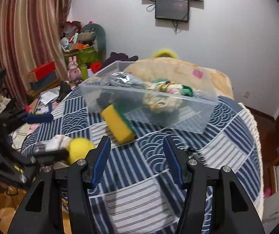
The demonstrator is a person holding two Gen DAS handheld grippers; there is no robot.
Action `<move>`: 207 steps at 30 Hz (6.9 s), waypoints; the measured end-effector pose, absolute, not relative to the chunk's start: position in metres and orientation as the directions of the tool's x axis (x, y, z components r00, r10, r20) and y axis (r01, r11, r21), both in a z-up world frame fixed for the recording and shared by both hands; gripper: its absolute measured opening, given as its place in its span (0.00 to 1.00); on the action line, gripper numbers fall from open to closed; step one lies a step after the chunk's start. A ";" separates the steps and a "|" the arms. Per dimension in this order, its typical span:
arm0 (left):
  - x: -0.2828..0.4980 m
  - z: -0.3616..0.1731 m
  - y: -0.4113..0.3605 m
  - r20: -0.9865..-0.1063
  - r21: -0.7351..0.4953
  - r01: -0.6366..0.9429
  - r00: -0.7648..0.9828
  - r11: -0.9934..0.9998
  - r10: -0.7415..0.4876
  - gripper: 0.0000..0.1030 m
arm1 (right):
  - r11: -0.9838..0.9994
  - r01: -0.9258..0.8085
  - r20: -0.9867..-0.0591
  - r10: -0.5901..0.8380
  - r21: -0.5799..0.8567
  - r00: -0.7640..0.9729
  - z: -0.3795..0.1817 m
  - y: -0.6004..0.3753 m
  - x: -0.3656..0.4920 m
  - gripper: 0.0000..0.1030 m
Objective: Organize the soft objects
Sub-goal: 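Grasp the yellow tennis ball with the right tool while the left tool grasps the white pouch, then carry the tennis ball and white pouch into the clear box and open both tools, then grasp the braided bracelet with the right tool while the left tool grasps the yellow sponge, then carry the bracelet and sponge into the clear box and open both tools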
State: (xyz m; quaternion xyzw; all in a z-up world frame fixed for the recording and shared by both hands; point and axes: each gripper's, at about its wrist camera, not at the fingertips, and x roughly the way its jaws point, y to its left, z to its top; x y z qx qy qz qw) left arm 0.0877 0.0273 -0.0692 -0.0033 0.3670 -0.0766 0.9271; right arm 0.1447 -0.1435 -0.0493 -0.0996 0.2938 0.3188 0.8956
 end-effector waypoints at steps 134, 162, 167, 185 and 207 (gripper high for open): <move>0.186 -0.001 0.019 -0.505 -0.072 0.107 0.854 0.992 -0.129 0.74 | 0.888 -0.458 -0.464 0.386 -0.049 0.797 0.014 -0.174 0.199 0.43; 0.155 -0.086 -0.006 -0.661 -0.177 0.149 0.714 0.973 -0.230 0.76 | 0.876 -0.483 -0.642 0.363 -0.013 0.676 -0.071 -0.188 0.170 0.58; 0.170 -0.086 -0.009 -0.654 -0.218 0.134 0.715 0.967 -0.246 0.76 | 0.879 -0.477 -0.664 0.362 0.008 0.654 -0.079 -0.191 0.174 0.58; 0.154 -0.088 -0.008 -0.625 -0.215 0.155 0.737 0.964 -0.258 0.35 | 0.893 -0.449 -0.634 0.372 0.043 0.678 -0.072 -0.206 0.170 0.10; 0.114 -0.015 0.037 -0.465 -0.177 0.085 0.871 0.981 -0.159 0.33 | 0.872 -0.488 -0.468 0.421 -0.025 0.777 -0.010 -0.188 0.158 0.10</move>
